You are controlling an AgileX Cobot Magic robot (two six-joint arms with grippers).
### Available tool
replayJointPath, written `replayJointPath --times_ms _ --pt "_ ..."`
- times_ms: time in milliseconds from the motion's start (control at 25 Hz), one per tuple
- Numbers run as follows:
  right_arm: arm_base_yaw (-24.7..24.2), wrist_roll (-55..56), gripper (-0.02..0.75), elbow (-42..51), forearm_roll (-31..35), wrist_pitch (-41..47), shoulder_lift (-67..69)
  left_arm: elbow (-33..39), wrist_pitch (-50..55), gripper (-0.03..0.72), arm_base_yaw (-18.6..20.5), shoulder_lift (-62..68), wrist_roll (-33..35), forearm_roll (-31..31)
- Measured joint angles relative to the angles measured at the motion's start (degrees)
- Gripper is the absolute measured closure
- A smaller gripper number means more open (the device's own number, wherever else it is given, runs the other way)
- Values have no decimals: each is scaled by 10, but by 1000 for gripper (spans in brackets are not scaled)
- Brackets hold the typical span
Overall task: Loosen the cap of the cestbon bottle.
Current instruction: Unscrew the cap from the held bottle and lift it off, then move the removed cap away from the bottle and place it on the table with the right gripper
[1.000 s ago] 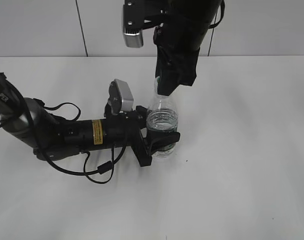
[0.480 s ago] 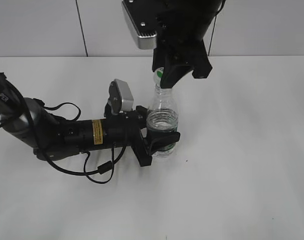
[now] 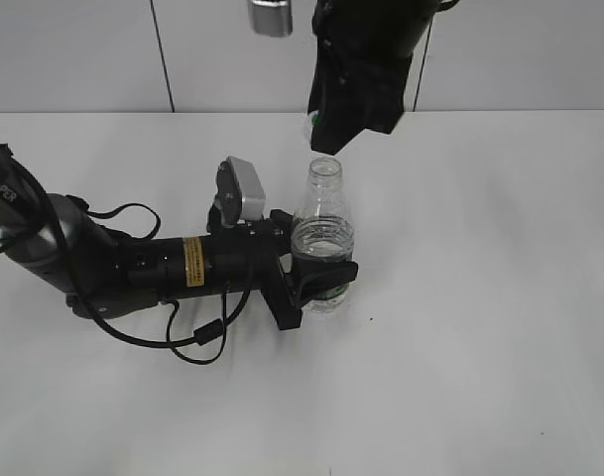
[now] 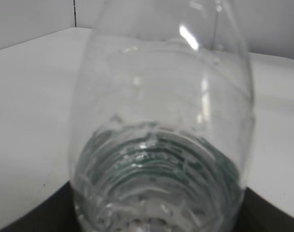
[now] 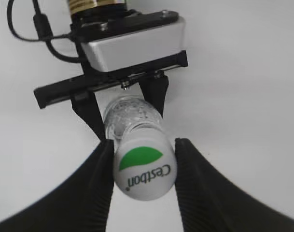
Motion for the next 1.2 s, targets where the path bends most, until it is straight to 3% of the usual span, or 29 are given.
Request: replayJointPath --times_ms 240,480,840,1200 --pt "0 291 444 0 -4 0 -5 0 0 286 0 0 0 -3" --pt "0 474 444 0 -5 0 -5 0 0 286 0 0 0 -4" --pt "-2 567 444 0 -8 0 -5 0 0 286 0 0 0 -4" --pt "-44 645 444 0 -52 1 -7 0 1 286 0 0 0 -4"
